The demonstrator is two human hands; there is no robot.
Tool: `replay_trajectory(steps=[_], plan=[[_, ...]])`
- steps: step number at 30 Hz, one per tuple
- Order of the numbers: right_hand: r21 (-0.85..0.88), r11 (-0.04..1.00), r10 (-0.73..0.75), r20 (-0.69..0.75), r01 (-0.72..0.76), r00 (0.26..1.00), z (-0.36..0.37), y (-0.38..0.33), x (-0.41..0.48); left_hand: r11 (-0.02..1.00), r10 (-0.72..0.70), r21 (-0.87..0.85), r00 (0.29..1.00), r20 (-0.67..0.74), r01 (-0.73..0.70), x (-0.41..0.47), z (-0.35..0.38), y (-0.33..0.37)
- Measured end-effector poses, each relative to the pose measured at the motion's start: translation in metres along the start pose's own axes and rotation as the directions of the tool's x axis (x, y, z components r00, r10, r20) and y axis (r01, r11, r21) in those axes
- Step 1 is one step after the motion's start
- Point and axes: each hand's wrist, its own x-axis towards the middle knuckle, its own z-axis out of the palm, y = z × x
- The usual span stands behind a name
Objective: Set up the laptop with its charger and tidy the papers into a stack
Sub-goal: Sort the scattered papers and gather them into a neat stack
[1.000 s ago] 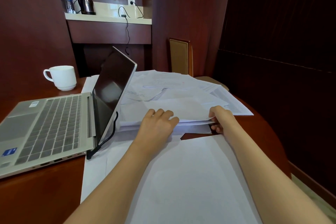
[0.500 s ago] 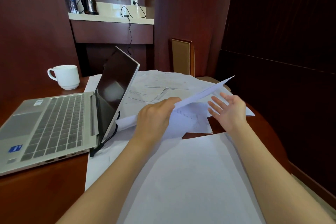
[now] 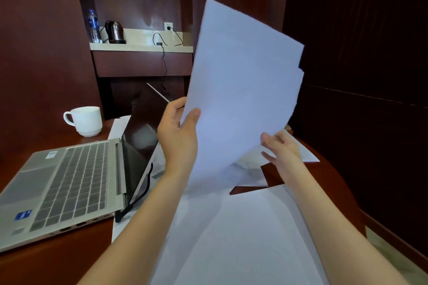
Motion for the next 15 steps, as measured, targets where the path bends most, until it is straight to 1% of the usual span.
replay_trajectory(steps=[1,3,7,11,15], plan=[[-0.017,0.999,-0.028,-0.025,0.028,0.999,0.001,-0.003,-0.001,1.0,-0.019,-0.026,1.0,-0.019,0.018,0.002,-0.001,0.001],[-0.024,0.996,-0.089,-0.119,0.086,0.989,0.002,-0.01,-0.001,0.997,-0.041,-0.064,0.999,-0.034,0.038,0.004,-0.001,0.002],[0.017,0.973,-0.221,-0.226,0.23,0.949,-0.003,-0.022,-0.002,0.994,-0.05,-0.102,0.999,-0.016,0.048,0.003,0.003,0.005],[0.026,0.948,-0.302,-0.248,0.318,0.921,-0.003,-0.028,-0.001,0.992,-0.079,-0.093,0.996,0.05,0.084,0.001,0.004,0.001],[-0.008,0.948,-0.31,-0.242,0.317,0.919,-0.002,-0.026,0.001,0.992,-0.119,-0.021,0.989,0.086,0.121,-0.001,0.002,-0.009]])
